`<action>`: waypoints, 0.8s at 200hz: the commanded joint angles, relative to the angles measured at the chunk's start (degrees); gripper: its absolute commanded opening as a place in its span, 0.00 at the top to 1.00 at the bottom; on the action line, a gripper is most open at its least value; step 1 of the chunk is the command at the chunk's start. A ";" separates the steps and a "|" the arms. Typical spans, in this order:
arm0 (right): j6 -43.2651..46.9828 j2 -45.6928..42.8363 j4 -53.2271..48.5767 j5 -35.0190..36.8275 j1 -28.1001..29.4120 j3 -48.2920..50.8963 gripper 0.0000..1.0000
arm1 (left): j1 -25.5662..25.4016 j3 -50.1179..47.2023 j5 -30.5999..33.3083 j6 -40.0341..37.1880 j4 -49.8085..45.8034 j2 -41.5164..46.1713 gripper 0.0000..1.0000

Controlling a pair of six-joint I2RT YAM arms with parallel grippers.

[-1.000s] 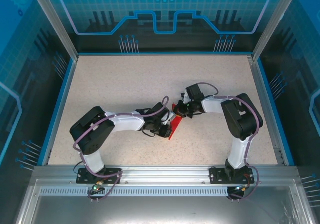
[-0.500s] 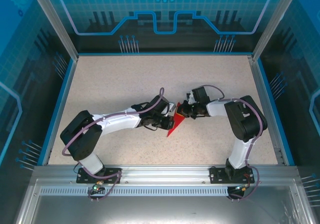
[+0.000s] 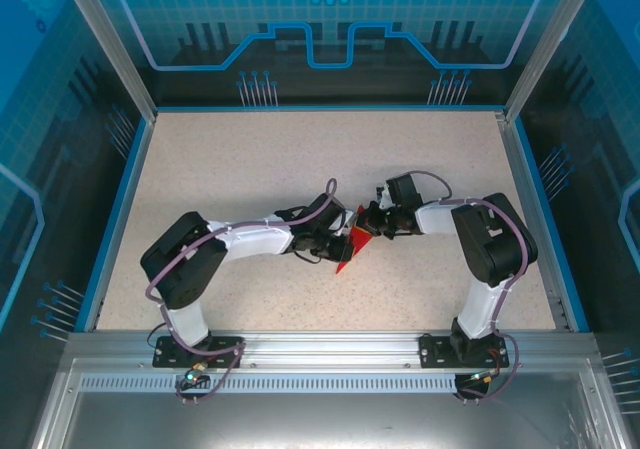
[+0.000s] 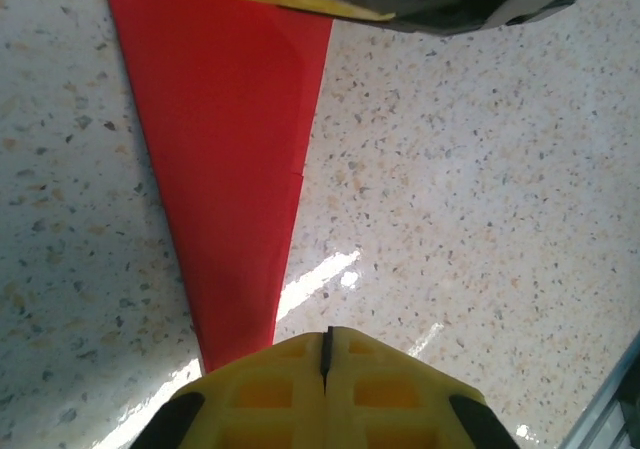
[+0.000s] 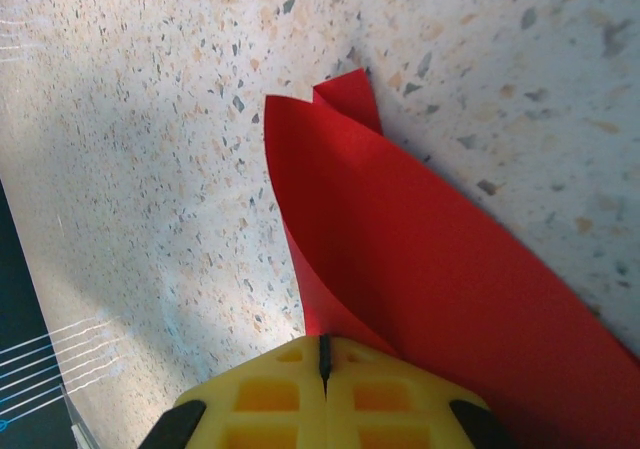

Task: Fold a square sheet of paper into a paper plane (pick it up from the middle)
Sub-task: Fold the wing for the fifth time at the center of the table.

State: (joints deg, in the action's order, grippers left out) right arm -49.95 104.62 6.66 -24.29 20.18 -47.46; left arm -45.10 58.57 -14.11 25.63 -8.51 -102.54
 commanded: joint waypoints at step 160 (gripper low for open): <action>-7.59 -6.07 2.20 -1.64 2.34 0.93 0.91 | 3.48 -8.82 -2.50 -4.06 5.18 -4.78 1.00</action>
State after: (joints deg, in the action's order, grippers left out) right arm -54.72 98.41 7.44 -25.15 19.97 -46.33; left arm -42.35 52.73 -18.74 23.73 -0.25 -105.41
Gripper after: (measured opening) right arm 0.088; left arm 0.045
